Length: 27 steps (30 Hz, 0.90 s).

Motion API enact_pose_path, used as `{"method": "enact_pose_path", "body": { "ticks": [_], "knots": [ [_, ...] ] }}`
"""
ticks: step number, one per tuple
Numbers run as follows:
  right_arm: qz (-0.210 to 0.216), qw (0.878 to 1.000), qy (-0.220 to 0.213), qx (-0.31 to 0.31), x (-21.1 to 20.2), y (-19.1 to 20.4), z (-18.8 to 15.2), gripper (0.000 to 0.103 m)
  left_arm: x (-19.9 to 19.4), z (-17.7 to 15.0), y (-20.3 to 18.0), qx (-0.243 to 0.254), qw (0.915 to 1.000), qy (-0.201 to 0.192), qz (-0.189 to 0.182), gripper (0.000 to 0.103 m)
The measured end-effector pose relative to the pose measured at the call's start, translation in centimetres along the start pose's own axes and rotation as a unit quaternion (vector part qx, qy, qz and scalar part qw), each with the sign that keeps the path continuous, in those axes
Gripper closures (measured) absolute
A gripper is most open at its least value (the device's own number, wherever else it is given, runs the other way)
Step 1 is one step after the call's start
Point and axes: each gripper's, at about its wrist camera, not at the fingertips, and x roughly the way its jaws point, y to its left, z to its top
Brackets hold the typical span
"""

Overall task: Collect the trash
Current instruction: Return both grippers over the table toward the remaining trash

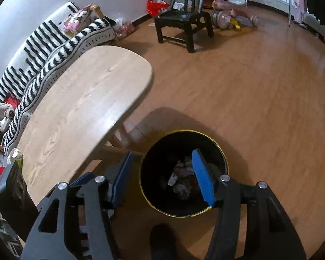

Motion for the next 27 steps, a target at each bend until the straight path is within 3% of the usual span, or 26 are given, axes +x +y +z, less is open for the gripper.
{"method": "enact_pose_path", "body": {
  "ticks": [5, 9, 12, 17, 27],
  "knots": [
    [0.029, 0.998, -0.034, -0.044, -1.6, 4.3, 0.1, 0.026, -4.5, -0.5, 2.1, -0.003, 0.9996, -0.022, 0.015, 0.012],
    [0.067, 0.993, -0.048, -0.088, -2.1, 9.9, 0.0, 0.022, -9.1, -1.3, 6.3, -0.015, 0.9958, -0.049, 0.076, 0.010],
    [0.094, 0.987, -0.043, -0.121, -2.0, 14.4, -0.5, 0.021, -12.8, -2.3, 10.7, -0.050, 0.9894, -0.065, 0.119, 0.010],
    [0.151, 0.972, -0.036, -0.174, -1.5, 23.3, -2.2, 0.020, -19.7, -5.5, 18.3, -0.118, 0.9696, -0.094, 0.192, 0.010],
    [0.237, 0.942, 0.009, -0.240, 1.3, 38.6, -7.3, 0.020, -30.2, -12.7, 29.2, -0.222, 0.9270, -0.129, 0.273, 0.010]
  ]
}}
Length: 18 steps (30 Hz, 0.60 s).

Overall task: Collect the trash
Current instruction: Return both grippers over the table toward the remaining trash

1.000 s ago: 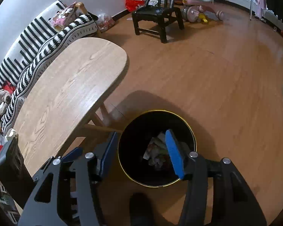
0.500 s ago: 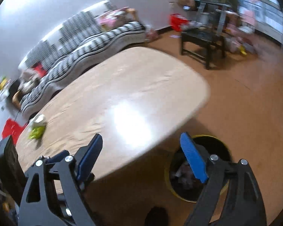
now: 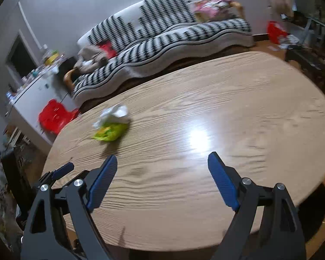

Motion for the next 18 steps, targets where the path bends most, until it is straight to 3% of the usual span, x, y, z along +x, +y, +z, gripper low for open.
{"method": "enact_pose_path", "body": {
  "ticks": [8, 18],
  "knots": [
    [0.030, 0.999, 0.026, -0.018, 5.7, 5.6, 0.8, 0.020, -0.3, -0.2, 5.5, -0.031, 0.9993, 0.001, 0.022, 0.010],
    [0.035, 0.999, 0.036, -0.015, 8.4, 5.6, 1.9, 0.020, 2.9, 1.1, 4.6, -0.015, 0.9997, -0.003, 0.018, 0.010]
  ]
}}
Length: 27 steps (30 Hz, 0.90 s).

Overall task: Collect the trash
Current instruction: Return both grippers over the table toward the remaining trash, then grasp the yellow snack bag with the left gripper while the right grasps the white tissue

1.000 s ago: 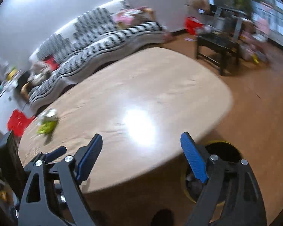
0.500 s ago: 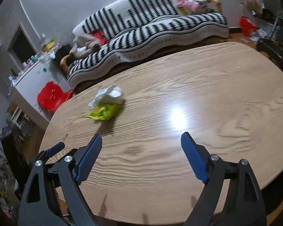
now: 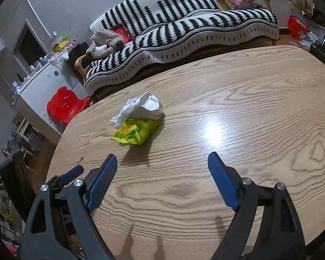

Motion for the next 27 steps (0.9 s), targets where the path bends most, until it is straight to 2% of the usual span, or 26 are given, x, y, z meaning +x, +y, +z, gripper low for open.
{"method": "enact_pose_path", "body": {
  "ticks": [5, 8, 12, 16, 17, 19, 21, 22, 27],
  "knots": [
    [-0.006, 1.000, -0.001, 0.012, 1.1, -1.6, 1.0, 0.020, 3.7, 1.4, -0.1, -0.013, 0.9998, 0.009, 0.007, 0.010],
    [-0.005, 1.000, 0.004, 0.026, 2.1, -2.5, 1.9, 0.020, 6.2, 2.4, -0.3, -0.017, 0.9994, 0.017, 0.025, 0.010],
    [-0.001, 0.999, 0.008, 0.039, 3.3, -3.1, 2.6, 0.020, 8.6, 3.6, -0.3, -0.037, 0.9988, 0.027, 0.016, 0.010],
    [-0.004, 0.999, 0.014, 0.035, 4.5, -3.0, 3.0, 0.020, 10.2, 4.7, -0.5, -0.039, 0.9987, 0.027, 0.021, 0.011],
    [-0.005, 0.999, 0.016, 0.032, 4.8, -2.9, 3.0, 0.020, 10.5, 4.8, -0.5, -0.037, 0.9987, 0.026, 0.025, 0.016],
    [-0.006, 0.999, 0.018, 0.028, 5.3, -2.7, 3.2, 0.020, 11.1, 5.0, -0.5, -0.029, 0.9986, 0.035, 0.025, 0.033],
    [-0.004, 0.999, 0.020, 0.028, 5.7, -2.6, 3.3, 0.020, 11.0, 4.7, -0.3, -0.023, 0.9985, 0.043, 0.025, 0.039],
    [-0.003, 0.999, 0.021, 0.027, 6.1, -2.4, 3.4, 0.020, 10.7, 4.4, -0.2, -0.016, 0.9985, 0.044, 0.027, 0.046],
    [0.006, 0.999, 0.032, 0.025, 8.1, -1.1, 3.6, 0.020, 7.7, 2.8, 1.2, 0.000, 0.9979, 0.059, 0.027, 0.049]
  ]
}}
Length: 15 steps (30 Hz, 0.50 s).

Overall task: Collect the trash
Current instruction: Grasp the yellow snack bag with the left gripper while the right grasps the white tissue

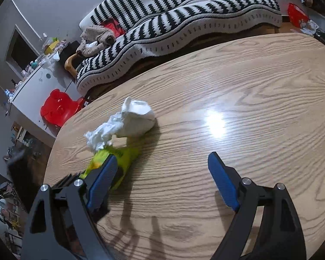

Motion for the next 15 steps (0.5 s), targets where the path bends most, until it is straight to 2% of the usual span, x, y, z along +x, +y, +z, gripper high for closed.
{"method": "enact_pose_path", "body": {
  "ticks": [6, 8, 12, 15],
  "knots": [
    [0.000, 0.999, 0.021, -0.028, 3.0, 3.6, -0.6, 0.020, -3.8, -3.8, 2.5, 0.014, 0.9996, 0.026, 0.001, 0.049],
    [0.008, 0.999, 0.033, -0.034, 3.9, 4.7, -1.0, 0.020, -4.9, -4.8, 3.6, 0.008, 0.9993, 0.034, -0.014, 0.049],
    [0.015, 0.995, 0.057, -0.076, 5.7, 7.6, -2.1, 0.020, -7.0, -5.8, 5.7, 0.003, 0.9997, 0.024, -0.009, 0.049],
    [-0.001, 0.991, 0.071, -0.109, 7.6, 9.8, -3.1, 0.020, -7.8, -6.1, 7.3, -0.011, 0.9998, 0.019, -0.004, 0.049]
  ]
}}
